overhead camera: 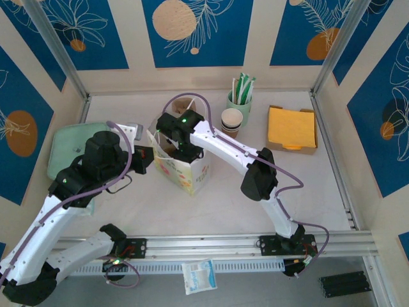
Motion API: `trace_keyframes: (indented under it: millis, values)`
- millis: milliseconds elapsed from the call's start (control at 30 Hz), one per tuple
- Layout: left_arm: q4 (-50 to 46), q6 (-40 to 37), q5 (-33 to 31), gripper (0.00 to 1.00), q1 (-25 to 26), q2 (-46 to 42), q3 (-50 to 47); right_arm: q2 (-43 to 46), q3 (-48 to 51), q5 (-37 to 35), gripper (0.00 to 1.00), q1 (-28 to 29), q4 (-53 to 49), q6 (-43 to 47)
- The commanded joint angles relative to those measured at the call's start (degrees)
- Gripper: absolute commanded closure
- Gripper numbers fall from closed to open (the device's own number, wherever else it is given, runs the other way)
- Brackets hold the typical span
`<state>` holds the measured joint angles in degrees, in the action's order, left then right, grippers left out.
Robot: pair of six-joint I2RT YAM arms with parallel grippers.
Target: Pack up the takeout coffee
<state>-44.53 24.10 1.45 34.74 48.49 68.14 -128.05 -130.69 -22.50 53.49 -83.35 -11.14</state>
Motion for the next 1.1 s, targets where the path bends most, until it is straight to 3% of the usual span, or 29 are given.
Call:
trace_keyframes:
  millis: [0,1067]
  values:
    - [0.0,0.2,-0.5,1.00,-0.1,-0.3,0.1,-2.4,2.4,3.5,0.48,-0.2,1.4,-1.3]
    - [0.1,0.2,-0.5,1.00,-0.1,-0.4,-0.1,-2.4,3.6,3.6,0.48,-0.2,2.2,-1.5]
